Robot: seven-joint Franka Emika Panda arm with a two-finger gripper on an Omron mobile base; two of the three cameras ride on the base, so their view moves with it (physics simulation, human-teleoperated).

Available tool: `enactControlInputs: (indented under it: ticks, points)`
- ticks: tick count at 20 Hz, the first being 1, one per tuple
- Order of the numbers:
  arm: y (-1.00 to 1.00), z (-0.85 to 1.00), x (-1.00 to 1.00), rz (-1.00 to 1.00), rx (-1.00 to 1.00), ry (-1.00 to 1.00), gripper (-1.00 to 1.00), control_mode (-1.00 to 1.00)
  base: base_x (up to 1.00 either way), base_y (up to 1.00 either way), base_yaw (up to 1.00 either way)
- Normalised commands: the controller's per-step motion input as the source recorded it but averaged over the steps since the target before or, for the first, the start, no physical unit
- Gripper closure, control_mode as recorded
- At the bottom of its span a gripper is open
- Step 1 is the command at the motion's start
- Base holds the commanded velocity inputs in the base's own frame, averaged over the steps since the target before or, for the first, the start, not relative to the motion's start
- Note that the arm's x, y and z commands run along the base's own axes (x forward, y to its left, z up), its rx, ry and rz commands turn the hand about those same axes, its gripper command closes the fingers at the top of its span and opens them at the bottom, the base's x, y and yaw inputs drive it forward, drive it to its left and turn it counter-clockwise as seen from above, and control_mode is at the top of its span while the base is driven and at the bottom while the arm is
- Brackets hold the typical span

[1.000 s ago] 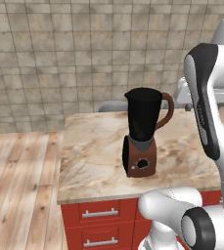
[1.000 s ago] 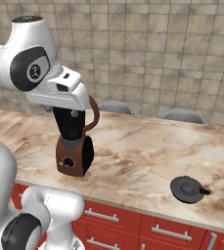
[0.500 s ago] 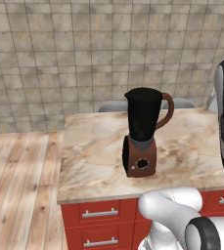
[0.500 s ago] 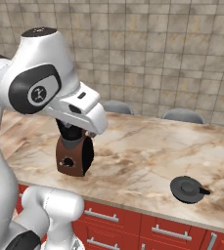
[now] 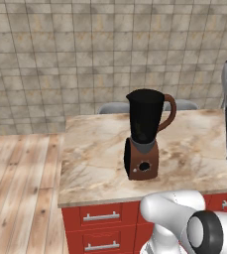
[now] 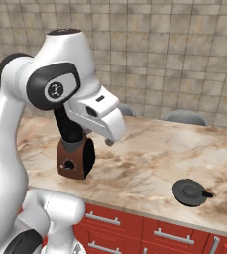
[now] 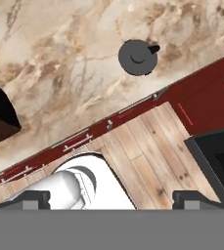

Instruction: Grab the lime and lemon wedge from the fridge, place them in the blender, close the lid, and turn on the blender to create a marinade.

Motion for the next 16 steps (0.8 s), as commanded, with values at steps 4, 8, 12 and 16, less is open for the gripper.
enactControlInputs:
  ticks: [4, 8, 12, 16]
  points:
    - [-0.32, 0.00, -0.02, -0.16, 0.01, 0.02, -1.00, -1.00, 0.00, 0.00, 0.00]
    - [-0.35, -0.01, -0.06, -0.15, 0.01, 0.02, -1.00, -1.00, 0.00, 0.00, 0.00]
    - [-0.76, -0.24, 0.00, -0.16, 0.03, 0.08, -1.00, -1.00, 0.00, 0.00, 0.00]
    - [-0.87, -0.41, 0.00, -0.08, 0.00, 0.03, -1.00, -1.00, 0.00, 0.00, 0.00]
